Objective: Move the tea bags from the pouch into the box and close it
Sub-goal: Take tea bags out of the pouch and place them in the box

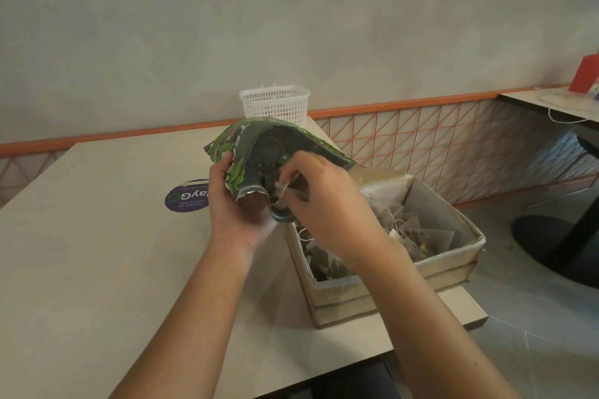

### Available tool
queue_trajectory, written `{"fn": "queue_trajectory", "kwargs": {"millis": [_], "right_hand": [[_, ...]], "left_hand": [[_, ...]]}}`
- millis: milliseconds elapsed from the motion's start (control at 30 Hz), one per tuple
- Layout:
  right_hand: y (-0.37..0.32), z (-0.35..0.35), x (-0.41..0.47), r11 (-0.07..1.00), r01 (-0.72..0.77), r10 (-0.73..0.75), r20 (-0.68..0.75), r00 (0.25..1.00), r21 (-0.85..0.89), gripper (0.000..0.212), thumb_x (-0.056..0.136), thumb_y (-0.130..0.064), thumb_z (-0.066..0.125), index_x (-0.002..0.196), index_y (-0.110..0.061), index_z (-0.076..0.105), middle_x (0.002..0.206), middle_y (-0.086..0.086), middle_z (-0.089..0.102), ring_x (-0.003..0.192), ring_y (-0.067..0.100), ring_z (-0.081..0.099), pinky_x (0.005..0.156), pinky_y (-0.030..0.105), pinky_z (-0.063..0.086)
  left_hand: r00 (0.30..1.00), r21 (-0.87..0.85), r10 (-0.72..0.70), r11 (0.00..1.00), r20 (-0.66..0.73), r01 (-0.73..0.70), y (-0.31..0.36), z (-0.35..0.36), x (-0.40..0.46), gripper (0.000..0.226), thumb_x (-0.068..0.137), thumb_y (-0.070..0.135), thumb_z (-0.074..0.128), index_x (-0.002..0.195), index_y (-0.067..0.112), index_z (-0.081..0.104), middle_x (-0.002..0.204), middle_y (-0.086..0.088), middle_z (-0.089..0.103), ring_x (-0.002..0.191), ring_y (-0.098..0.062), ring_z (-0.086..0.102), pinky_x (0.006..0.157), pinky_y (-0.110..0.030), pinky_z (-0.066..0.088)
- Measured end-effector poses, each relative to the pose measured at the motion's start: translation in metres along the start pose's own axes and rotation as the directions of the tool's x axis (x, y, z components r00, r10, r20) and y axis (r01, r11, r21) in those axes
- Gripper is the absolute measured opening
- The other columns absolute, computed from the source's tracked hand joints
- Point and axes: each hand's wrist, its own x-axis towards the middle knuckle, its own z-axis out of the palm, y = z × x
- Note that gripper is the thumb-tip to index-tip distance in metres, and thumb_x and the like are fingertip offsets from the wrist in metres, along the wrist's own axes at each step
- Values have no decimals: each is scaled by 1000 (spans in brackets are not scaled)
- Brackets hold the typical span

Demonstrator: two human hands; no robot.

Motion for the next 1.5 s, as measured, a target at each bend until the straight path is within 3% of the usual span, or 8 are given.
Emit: {"fn": "queue_trajectory", "kwargs": {"millis": [200, 400, 567, 733, 800, 1067, 1333, 1500], "right_hand": [[8, -34, -11, 952, -70, 136, -207, 969, 298, 19, 84, -20, 72, 95, -26, 58, 86, -17, 63, 79, -2, 60, 66, 12, 48], [34, -58, -15, 947, -191, 266, -299, 916, 259, 16, 82, -25, 75, 91, -27, 62, 84, -15, 64, 65, -2, 53, 57, 12, 41], [62, -51, -16, 883, -403, 444, -146, 884, 242, 13, 83, -25, 74, 95, -26, 69, 72, -10, 65, 56, 2, 54, 45, 8, 37], [77, -28, -17, 885, -464, 453, 169, 876, 35, 29, 90, -24, 65, 119, -22, 65, 111, -2, 64, 80, 8, 63, 63, 11, 50], [79, -21, -18, 892, -452, 443, 258, 858, -27, 35, 95, -21, 57, 129, -21, 59, 128, 0, 56, 97, 12, 60, 81, 20, 52], [71, -17, -22, 923, -357, 384, 331, 862, -139, 30, 93, -32, 60, 120, -22, 67, 119, -3, 61, 97, 9, 54, 85, 20, 41], [29, -36, -22, 972, -178, 209, -218, 953, 150, 9, 88, -17, 64, 93, -25, 66, 87, -11, 63, 80, 5, 57, 70, 20, 48], [4, -12, -11, 995, 92, -84, -187, 979, 36, 8, 83, -14, 72, 91, -15, 74, 86, -5, 64, 85, 15, 57, 76, 27, 50]], "left_hand": [[999, -25, 6, 1000, 31, -5, 0, -3, 9, 43, 90, 52, 52, 100, 18, 77, 128, -8, 65, 130, -28, 55, 111, -43, 39], [997, -61, 34, 998, 71, -30, 2, -9, 12, 40, 91, 49, 50, 106, 20, 73, 134, -5, 58, 141, -26, 42, 116, -44, 33], [994, 12, 74, 997, 76, -75, 1, -5, 8, 46, 94, 51, 41, 100, 20, 75, 115, -6, 68, 114, -28, 61, 102, -39, 48], [997, 6, 50, 999, 58, -50, -1, -5, 9, 41, 90, 51, 48, 114, 23, 67, 128, -6, 61, 124, -30, 54, 111, -42, 39], [997, 8, 62, 998, 49, -62, -2, -7, 10, 40, 88, 50, 50, 113, 23, 67, 128, -6, 60, 124, -31, 54, 111, -42, 39], [997, -7, 51, 999, 59, -51, 0, -8, 7, 43, 84, 49, 54, 118, 24, 63, 124, -6, 63, 121, -30, 56, 104, -41, 45], [996, -6, 64, 998, 64, -64, 4, -12, 6, 40, 94, 50, 46, 106, 22, 72, 127, -4, 62, 134, -28, 51, 113, -43, 37], [999, -31, 17, 999, 26, -17, 3, -6, 1, 48, 93, 51, 47, 95, 15, 78, 112, -7, 69, 108, -25, 65, 91, -33, 53]]}}
